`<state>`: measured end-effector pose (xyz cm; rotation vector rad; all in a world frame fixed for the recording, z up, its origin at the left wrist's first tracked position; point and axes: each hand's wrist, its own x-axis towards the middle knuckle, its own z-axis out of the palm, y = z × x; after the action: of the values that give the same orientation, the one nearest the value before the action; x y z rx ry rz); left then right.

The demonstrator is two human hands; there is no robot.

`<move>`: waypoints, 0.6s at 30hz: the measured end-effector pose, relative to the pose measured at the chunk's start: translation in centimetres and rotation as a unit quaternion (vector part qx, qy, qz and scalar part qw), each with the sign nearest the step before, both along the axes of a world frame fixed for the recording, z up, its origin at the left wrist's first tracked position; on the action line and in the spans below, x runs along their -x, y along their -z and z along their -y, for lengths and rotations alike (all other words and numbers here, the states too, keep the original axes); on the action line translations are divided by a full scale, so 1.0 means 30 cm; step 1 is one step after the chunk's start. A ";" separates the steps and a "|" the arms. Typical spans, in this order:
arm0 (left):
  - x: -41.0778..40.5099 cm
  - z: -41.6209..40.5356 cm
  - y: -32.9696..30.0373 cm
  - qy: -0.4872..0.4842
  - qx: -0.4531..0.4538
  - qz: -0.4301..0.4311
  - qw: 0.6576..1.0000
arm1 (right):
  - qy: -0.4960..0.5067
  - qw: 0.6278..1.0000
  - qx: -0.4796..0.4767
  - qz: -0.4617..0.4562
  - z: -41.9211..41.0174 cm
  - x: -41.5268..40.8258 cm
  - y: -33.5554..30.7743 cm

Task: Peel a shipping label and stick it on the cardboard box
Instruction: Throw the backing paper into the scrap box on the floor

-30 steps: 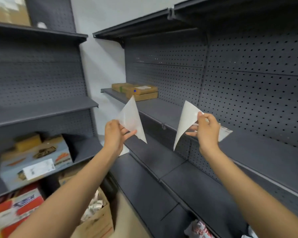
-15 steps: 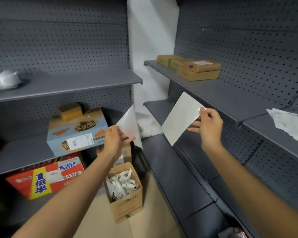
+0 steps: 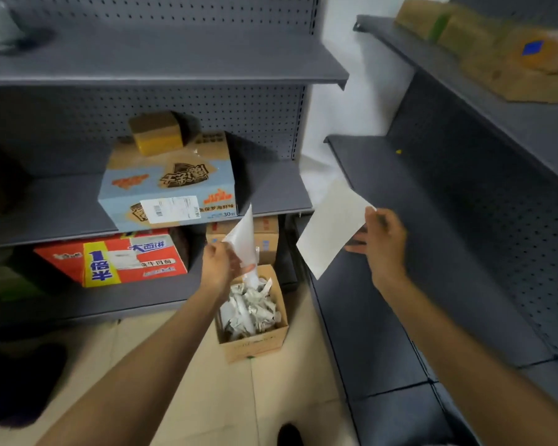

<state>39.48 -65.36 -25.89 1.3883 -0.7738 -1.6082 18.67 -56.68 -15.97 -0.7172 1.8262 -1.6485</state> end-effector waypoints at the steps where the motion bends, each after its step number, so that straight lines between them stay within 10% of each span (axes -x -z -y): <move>1: 0.007 0.021 0.039 -0.011 -0.010 0.004 1.000 | -0.008 1.000 -0.014 0.000 0.037 0.008 0.039; 18: 0.055 0.205 0.633 0.020 -0.106 0.056 0.993 | -0.066 0.990 -0.127 -0.003 0.358 0.142 0.559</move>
<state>37.84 -71.52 -44.88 1.6363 -0.7157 -1.6945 14.42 -67.43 -32.74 -0.7139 1.9046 -1.3025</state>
